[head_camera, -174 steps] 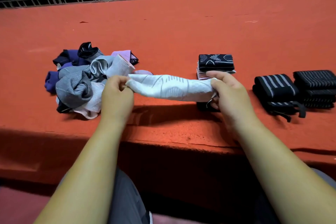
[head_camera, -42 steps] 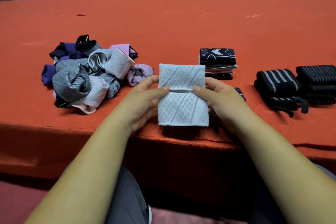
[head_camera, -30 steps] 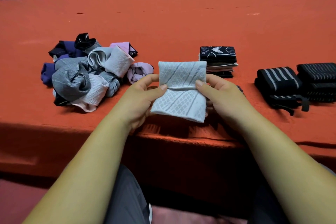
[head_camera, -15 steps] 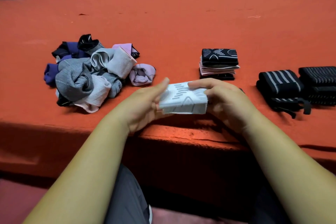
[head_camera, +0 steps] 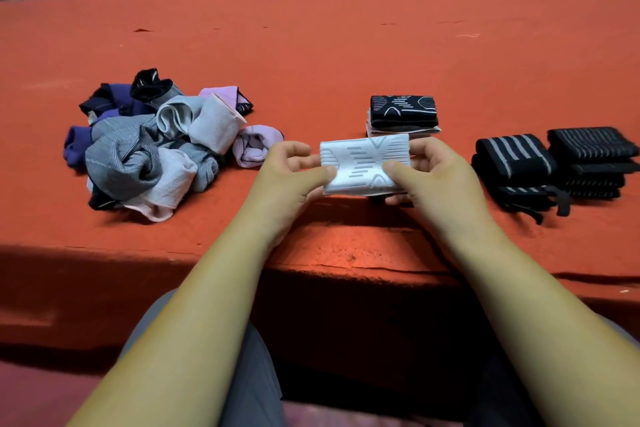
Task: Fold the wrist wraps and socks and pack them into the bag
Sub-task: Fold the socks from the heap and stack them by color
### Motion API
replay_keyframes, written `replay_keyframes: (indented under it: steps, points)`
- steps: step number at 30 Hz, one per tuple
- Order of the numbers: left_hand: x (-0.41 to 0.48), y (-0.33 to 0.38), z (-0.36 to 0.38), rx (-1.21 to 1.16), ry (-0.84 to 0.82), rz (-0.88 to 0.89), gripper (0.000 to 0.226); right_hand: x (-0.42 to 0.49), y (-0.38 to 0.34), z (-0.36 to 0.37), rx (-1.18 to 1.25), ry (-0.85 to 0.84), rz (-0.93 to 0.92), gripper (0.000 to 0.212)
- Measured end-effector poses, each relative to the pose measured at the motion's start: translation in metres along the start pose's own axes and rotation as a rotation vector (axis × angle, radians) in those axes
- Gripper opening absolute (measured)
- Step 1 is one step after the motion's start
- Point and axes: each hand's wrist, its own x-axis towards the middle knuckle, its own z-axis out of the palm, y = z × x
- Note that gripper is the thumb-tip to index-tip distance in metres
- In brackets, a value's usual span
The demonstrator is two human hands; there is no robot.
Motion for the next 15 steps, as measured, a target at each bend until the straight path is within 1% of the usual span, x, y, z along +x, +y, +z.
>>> replay_keyframes:
  steps: [5, 6, 8, 11, 13, 15]
  points:
    - [0.007, -0.008, 0.028, 0.266, 0.020, 0.225, 0.028, -0.001, 0.001, -0.022, -0.198, 0.171, -0.090, 0.036]
    - [0.008, -0.009, 0.035, 0.289, 0.018, 0.249, 0.021, 0.001, 0.003, -0.027, -0.231, 0.196, -0.107, 0.036]
    - [0.008, -0.011, 0.048, 0.301, 0.012, 0.275, 0.012, 0.004, 0.009, -0.035, -0.304, 0.227, -0.127, 0.027]
    - [0.011, -0.016, 0.061, 0.296, 0.017, 0.275, 0.010, 0.010, 0.015, -0.044, -0.343, 0.241, -0.103, 0.009]
    - [0.015, -0.020, 0.066, 0.331, 0.022, 0.265, 0.011, 0.013, 0.019, -0.048, -0.378, 0.238, -0.090, 0.006]
    - [0.020, -0.027, 0.068, 0.385, 0.007, 0.235, 0.013, 0.016, 0.025, -0.052, -0.462, 0.197, -0.067, 0.009]
